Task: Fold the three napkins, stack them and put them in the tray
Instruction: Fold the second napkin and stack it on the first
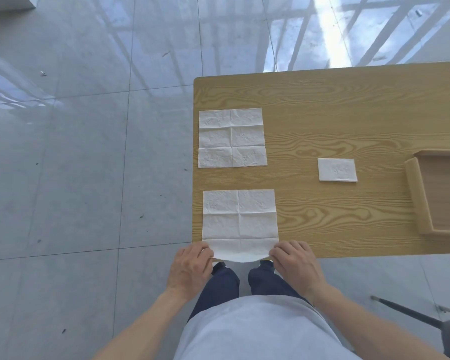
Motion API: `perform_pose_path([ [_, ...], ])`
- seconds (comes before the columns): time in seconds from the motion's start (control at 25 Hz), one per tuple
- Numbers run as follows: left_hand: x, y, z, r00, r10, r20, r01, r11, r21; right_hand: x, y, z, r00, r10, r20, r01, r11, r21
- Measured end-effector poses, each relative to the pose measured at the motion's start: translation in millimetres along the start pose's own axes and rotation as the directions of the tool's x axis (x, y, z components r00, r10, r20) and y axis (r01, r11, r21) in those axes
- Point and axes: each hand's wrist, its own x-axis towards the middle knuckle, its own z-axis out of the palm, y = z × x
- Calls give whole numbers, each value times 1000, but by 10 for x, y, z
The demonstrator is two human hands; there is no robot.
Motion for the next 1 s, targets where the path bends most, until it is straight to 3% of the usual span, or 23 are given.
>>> perform_pose_path([
  [0.28, 266, -75, -148, 952, -294, 86, 306, 927, -216, 286, 31, -302, 975, 139, 171, -164, 976, 142],
  [0.52, 606, -118, -210, 910, -386, 150, 414, 853, -318, 624, 100, -407, 952, 247, 181, -282, 938, 202],
  [0.8, 966, -162, -235, 860, -434, 270, 500, 824, -268, 931, 157, -334, 924, 301, 236, -335, 935, 119],
  [1.0, 1041, -137, -189, 872, -435, 222, 468, 876, -119, 1026, 209, -236, 907, 338, 250, -351, 936, 8],
])
